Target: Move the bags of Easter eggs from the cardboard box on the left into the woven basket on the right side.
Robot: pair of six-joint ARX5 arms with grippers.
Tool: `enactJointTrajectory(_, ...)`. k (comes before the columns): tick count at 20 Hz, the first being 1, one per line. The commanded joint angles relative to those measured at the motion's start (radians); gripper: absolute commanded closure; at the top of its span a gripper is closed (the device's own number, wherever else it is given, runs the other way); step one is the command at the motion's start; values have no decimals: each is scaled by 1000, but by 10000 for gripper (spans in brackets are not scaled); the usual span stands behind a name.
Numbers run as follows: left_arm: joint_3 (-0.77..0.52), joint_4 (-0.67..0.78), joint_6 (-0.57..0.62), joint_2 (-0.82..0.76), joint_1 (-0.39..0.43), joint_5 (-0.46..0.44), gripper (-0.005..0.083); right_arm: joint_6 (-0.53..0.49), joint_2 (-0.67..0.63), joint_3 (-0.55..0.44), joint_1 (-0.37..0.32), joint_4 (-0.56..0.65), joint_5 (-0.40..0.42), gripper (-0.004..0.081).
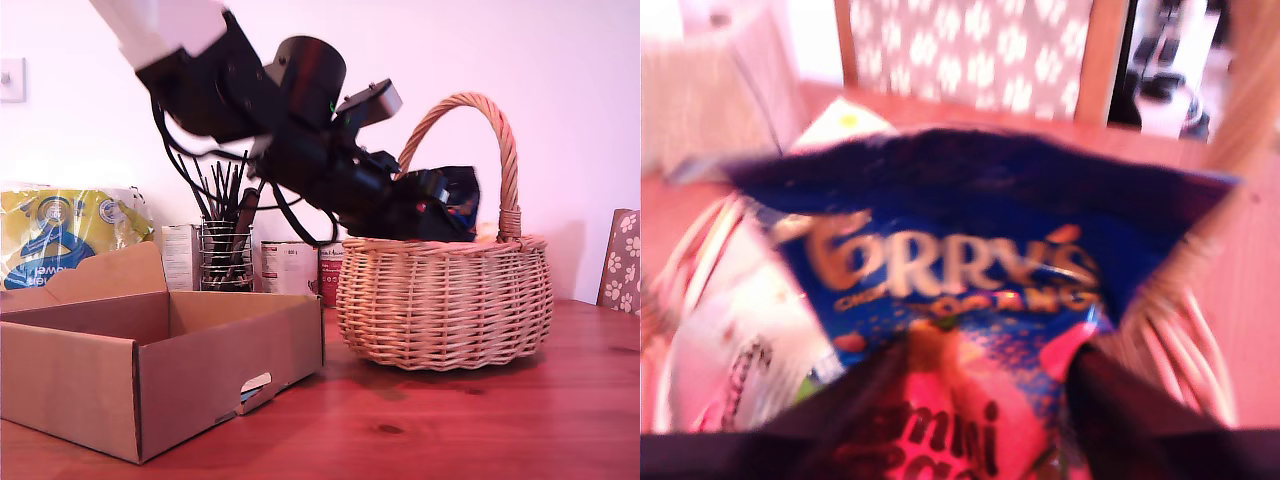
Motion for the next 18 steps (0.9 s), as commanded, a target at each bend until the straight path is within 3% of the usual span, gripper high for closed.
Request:
enactJointTrajectory(1,-3,-55,5,-76,1,2,223,0,-2,-20,-3,4,1,780)
enactJointTrajectory(4,-3,-190,31,-198,9,2,231,-23,2,-20,-3,5,9,780)
enactJointTrajectory(5,-3,-241,31,-235,11,2,272,-31,4,-20,-3,5,23,780)
enactJointTrajectory(7,-4,-352,34,-301,13,3,418,-36,16,-20,-3,15,31,781)
enactJointTrajectory(9,-5,-466,43,-355,28,2,724,-32,36,-20,-3,47,55,781)
enactJointTrajectory(10,-11,-501,49,-373,34,8,797,-32,49,-20,-3,72,70,781)
enactJointTrajectory(14,-82,-519,47,-465,72,9,795,-34,96,-21,-3,171,146,781)
enactJointTrajectory(18,-290,-396,2,-649,126,-34,795,-53,116,-21,-26,251,165,781)
